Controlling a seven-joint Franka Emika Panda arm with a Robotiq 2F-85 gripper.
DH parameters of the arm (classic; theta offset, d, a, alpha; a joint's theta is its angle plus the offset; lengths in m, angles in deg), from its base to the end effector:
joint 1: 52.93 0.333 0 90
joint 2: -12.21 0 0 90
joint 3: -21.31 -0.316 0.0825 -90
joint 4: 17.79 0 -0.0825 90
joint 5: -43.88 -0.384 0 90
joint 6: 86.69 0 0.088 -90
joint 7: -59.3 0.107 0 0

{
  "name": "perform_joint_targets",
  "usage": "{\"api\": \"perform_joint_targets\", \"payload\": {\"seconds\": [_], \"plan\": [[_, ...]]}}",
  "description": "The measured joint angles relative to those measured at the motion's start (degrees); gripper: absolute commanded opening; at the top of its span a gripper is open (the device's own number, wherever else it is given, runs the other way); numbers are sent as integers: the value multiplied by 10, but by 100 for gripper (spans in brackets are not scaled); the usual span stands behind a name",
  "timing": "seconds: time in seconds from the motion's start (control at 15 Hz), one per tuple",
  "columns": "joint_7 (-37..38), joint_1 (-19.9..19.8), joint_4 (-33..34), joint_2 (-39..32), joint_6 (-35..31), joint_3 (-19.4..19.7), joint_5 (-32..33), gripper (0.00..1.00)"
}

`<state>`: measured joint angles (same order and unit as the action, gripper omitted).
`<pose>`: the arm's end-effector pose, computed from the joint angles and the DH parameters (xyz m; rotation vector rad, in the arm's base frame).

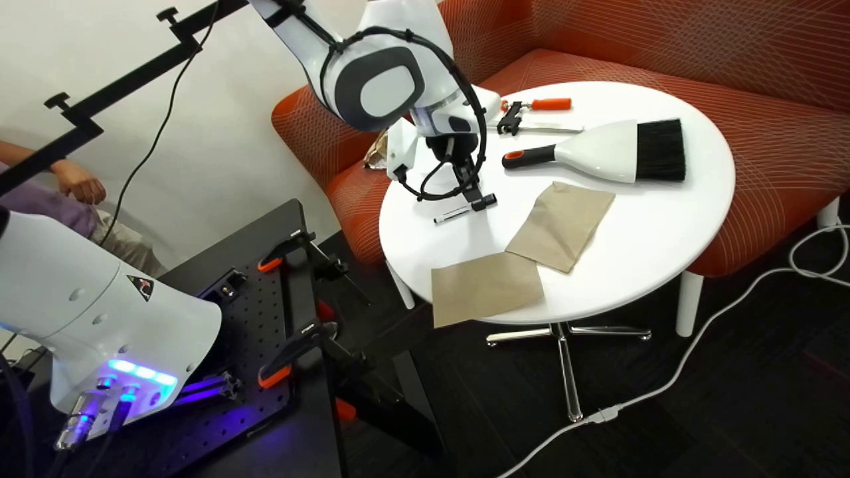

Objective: Put the marker in the bowl

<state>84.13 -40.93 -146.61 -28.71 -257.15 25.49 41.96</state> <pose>0.5050 0.0625 0.0498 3.0677 -0.4821 0.0407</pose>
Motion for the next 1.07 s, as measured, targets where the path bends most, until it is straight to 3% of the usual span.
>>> {"api": "perform_joint_targets", "payload": {"seconds": [0.27, 0.47, 0.67, 0.87, 1.07], "plan": [[0, 10, -4, 9, -2, 5, -7, 4], [1, 52, -32, 54, -8, 35, -7, 4], [12, 139, -74, 120, -9, 106, 10, 4], [45, 239, -111, 179, -12, 190, 70, 4], [66, 313, -127, 204, -43, 249, 126, 4]]}}
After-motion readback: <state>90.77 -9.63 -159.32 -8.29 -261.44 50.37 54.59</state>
